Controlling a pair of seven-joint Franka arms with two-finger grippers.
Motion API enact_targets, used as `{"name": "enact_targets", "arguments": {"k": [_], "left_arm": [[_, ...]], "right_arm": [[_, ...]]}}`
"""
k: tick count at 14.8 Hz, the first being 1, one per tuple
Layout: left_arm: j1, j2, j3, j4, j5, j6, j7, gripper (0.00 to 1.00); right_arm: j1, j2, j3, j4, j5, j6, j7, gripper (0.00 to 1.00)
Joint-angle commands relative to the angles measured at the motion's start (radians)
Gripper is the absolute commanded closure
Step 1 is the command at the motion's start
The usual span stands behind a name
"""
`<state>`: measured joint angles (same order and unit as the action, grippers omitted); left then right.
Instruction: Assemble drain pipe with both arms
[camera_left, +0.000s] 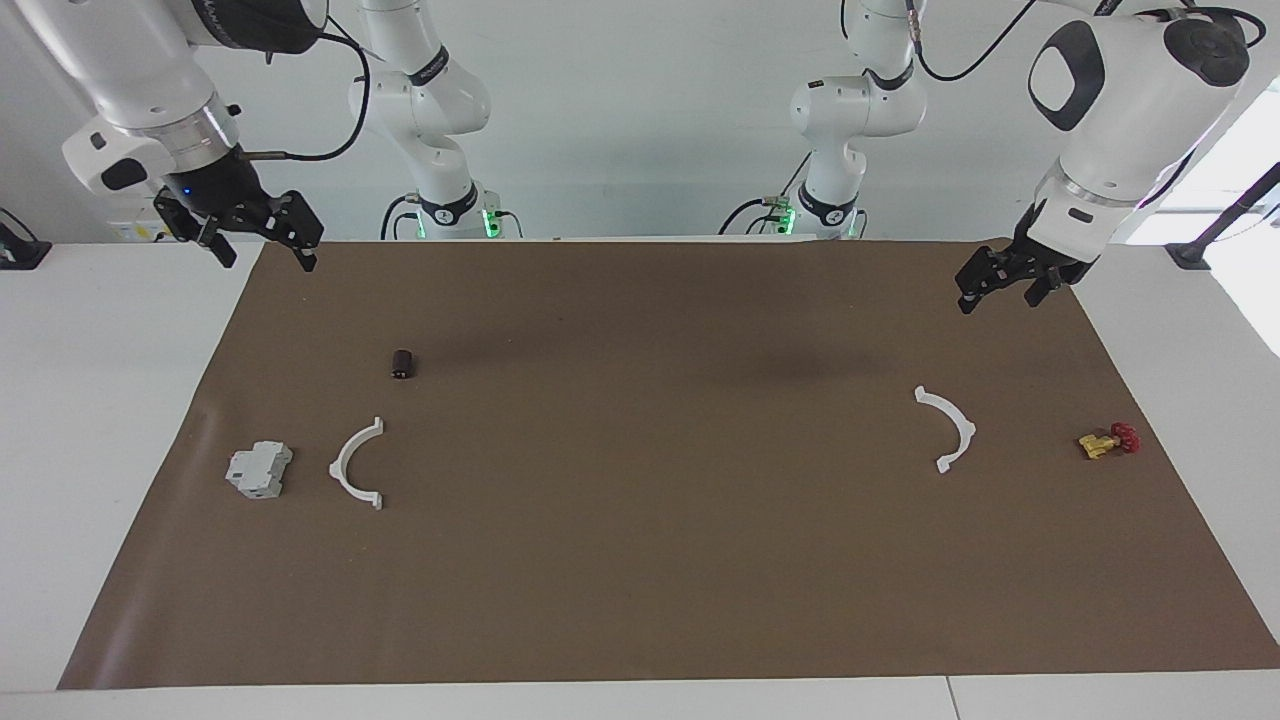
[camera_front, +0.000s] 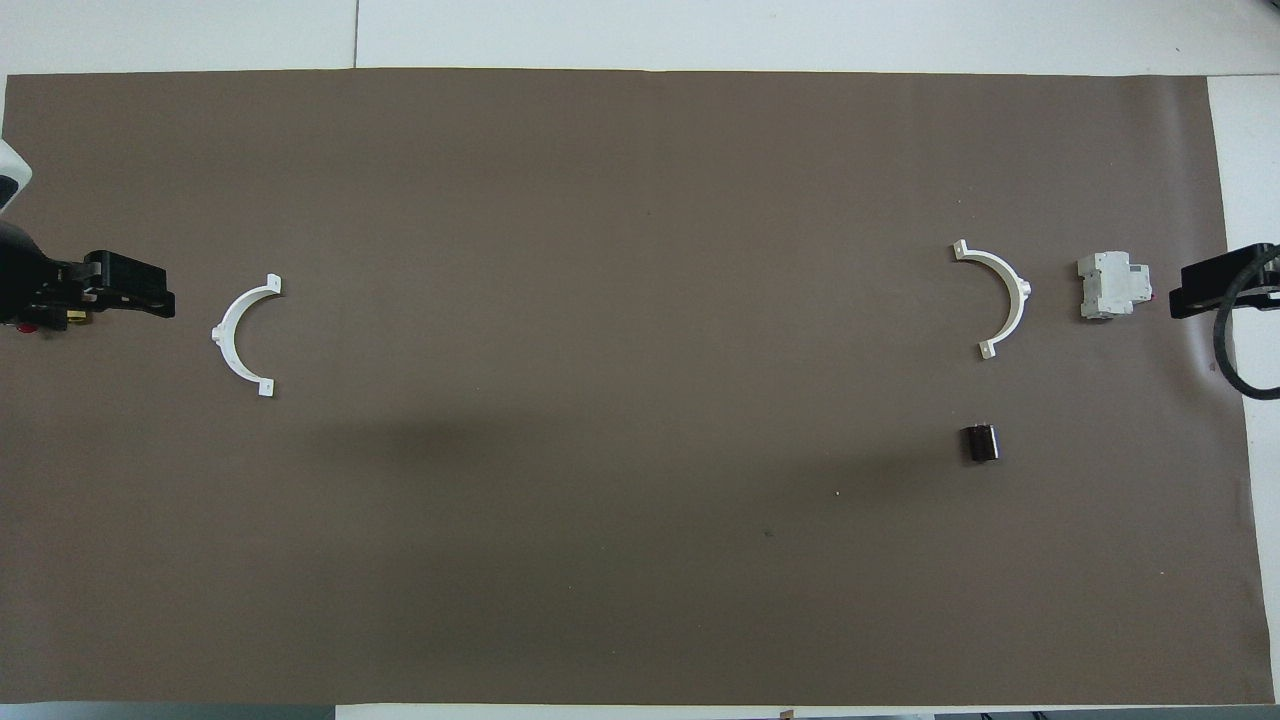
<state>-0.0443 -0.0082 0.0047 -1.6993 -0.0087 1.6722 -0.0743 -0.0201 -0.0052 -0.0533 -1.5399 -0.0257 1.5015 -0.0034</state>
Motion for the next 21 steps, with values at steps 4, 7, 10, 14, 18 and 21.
{"name": "enact_targets", "arguments": {"k": [4, 7, 10, 14, 18, 21], "left_arm": [[0.000, -0.016, 0.006, -0.011, -0.013, -0.005, 0.004, 0.00], [0.000, -0.016, 0.006, -0.011, -0.013, -0.005, 0.004, 0.00], [0.001, -0.016, 0.006, -0.011, -0.013, -0.005, 0.004, 0.00], [0.000, -0.016, 0.006, -0.011, -0.013, -0.005, 0.004, 0.00], [0.000, -0.016, 0.004, -0.011, -0.013, -0.005, 0.004, 0.00], [0.000, -0.016, 0.004, -0.011, -0.013, -0.005, 0.004, 0.00]], "right_arm": [[0.000, -0.009, 0.006, -0.012, 0.001, 0.006, 0.002, 0.00], [-0.007, -0.013, 0.006, -0.023, 0.001, 0.006, -0.001, 0.00], [-0.018, -0.024, 0.006, -0.078, 0.003, 0.070, -0.074, 0.00], [-0.029, 0.002, 0.006, -0.261, 0.010, 0.340, -0.124, 0.00], [-0.041, 0.209, 0.006, -0.281, 0.078, 0.610, -0.219, 0.00], [-0.041, 0.302, 0.007, -0.312, 0.079, 0.716, -0.315, 0.00]]}}
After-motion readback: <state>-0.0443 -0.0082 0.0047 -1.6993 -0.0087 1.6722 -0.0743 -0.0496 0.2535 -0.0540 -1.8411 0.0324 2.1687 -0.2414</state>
